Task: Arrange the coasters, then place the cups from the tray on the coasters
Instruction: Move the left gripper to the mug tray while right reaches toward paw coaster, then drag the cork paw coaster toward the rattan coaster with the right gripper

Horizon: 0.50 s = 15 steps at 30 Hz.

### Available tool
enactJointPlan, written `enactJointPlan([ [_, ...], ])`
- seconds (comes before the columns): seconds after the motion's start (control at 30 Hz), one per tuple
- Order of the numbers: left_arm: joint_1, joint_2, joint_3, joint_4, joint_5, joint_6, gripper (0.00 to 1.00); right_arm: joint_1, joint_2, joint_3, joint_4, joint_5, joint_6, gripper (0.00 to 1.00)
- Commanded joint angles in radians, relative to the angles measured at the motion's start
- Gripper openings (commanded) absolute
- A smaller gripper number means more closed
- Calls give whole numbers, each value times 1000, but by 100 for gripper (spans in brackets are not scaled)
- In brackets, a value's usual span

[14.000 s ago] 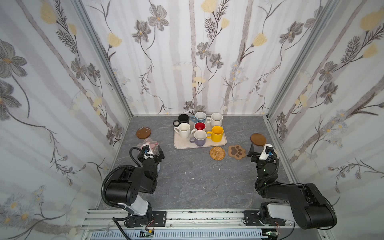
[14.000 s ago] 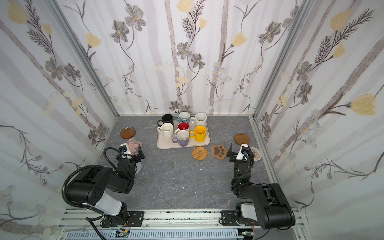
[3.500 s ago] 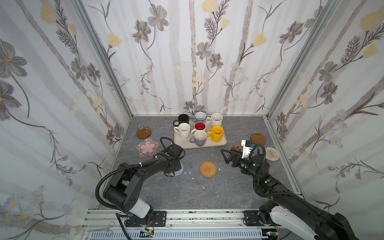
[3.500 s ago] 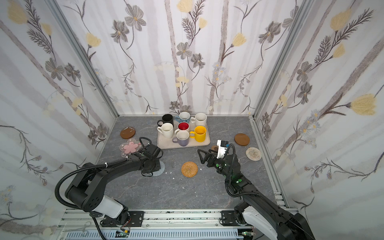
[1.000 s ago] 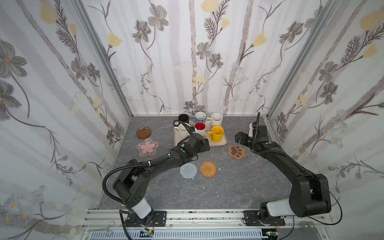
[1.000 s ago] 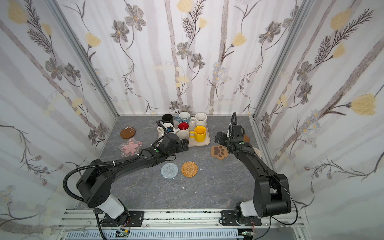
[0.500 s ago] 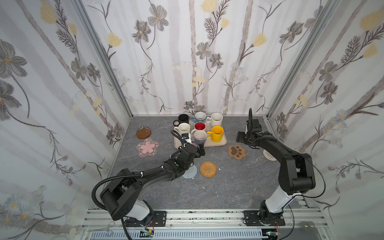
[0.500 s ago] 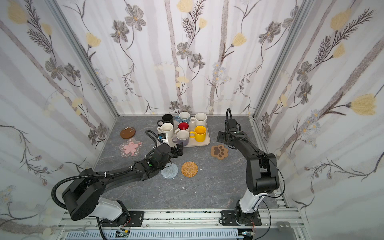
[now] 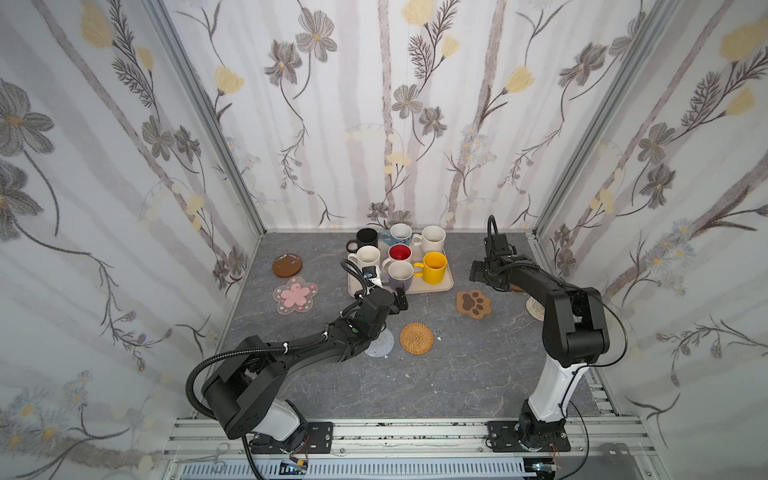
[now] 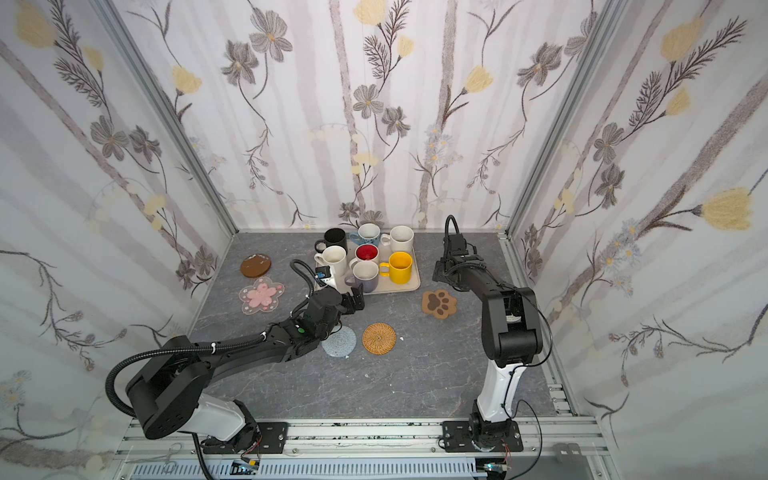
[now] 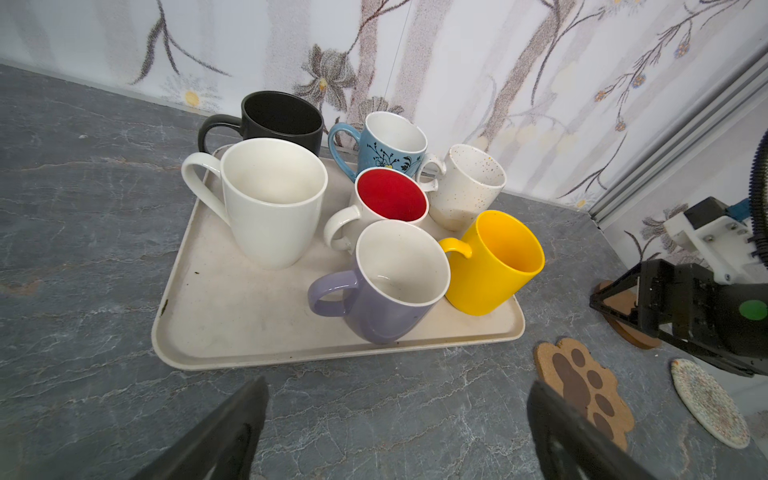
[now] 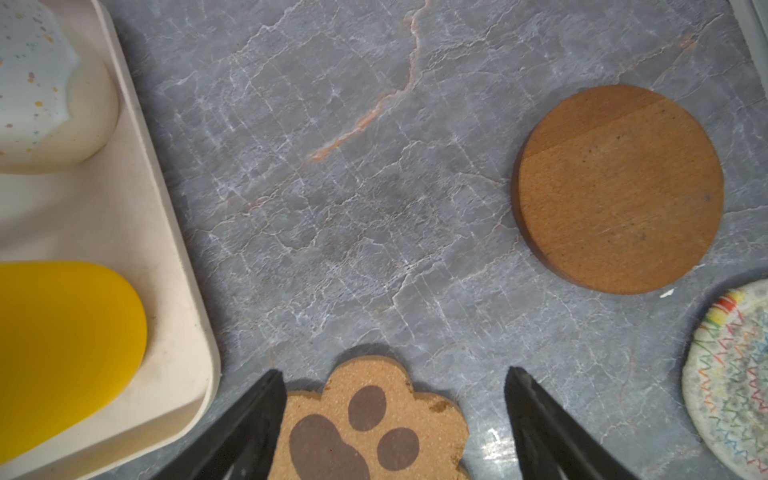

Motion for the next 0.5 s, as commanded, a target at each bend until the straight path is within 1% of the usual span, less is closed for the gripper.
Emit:
enactJointPlan([
  [0.0, 2, 10, 11, 26, 0, -5, 100, 6, 21, 12, 4, 29, 55, 79],
  [0.2, 12, 7, 5, 26, 2, -6, 100, 12, 56, 31, -6, -2, 67, 74],
  [0.37, 29, 1, -4, 25, 19, -13, 100, 23, 90, 40, -27, -11, 71, 74],
  [0.47, 34, -8, -12, 27, 21, -17, 100, 22, 100, 36, -34, -37, 72, 73],
])
